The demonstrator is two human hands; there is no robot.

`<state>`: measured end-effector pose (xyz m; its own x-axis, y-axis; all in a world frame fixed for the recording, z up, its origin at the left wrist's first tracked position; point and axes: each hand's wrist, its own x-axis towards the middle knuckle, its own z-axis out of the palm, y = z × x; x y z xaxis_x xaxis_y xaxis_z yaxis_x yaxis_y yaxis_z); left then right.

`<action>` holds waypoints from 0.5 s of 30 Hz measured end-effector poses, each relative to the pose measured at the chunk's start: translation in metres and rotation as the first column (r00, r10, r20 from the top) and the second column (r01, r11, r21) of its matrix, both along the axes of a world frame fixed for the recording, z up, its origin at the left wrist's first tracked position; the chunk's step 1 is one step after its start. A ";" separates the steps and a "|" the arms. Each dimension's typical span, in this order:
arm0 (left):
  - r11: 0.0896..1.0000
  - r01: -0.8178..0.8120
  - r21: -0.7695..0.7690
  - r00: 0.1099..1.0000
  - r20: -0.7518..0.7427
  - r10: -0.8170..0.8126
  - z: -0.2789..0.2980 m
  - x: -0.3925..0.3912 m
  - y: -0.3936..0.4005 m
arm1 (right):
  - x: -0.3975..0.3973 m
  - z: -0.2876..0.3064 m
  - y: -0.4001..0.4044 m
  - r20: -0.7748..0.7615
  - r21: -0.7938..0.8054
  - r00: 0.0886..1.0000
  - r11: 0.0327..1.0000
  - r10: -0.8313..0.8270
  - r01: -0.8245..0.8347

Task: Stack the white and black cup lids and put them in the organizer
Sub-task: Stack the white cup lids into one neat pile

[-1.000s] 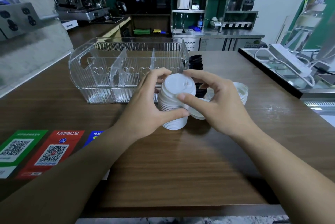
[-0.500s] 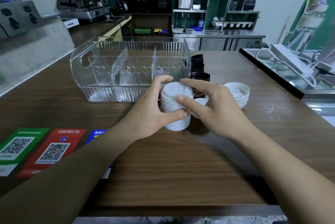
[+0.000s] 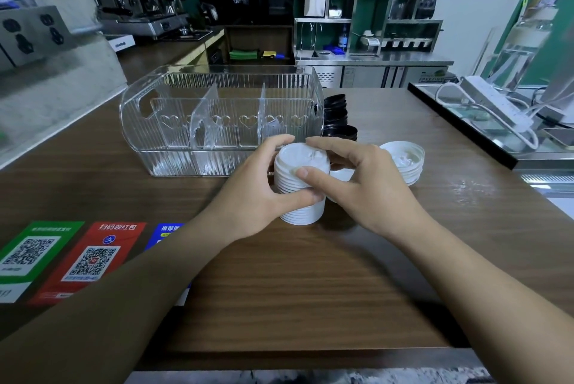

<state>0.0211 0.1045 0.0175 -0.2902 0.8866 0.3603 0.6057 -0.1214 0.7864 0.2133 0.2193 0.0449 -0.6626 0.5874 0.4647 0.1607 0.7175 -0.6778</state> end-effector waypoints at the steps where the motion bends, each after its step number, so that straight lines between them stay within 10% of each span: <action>1: 1.000 0.002 0.002 1.000 -0.001 -0.002 0.000 0.000 0.000 | 0.000 -0.001 0.000 0.003 0.000 1.000 1.000 0.004 -0.004; 10: 0.999 0.035 -0.029 0.999 -0.034 -0.036 0.002 -0.007 -0.002 | 0.018 0.010 0.021 -0.043 0.111 0.997 0.992 -0.061 0.066; 15: 0.997 0.067 0.024 0.997 -0.044 -0.066 0.006 -0.009 -0.004 | 0.027 0.000 0.040 0.309 0.207 0.950 0.978 -0.037 -0.029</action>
<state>0.0120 0.1006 0.0233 -0.2144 0.8939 0.3937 0.6290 -0.1820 0.7558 0.2406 0.2594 0.0453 -0.7907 0.5035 0.3481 0.3419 0.8350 -0.4312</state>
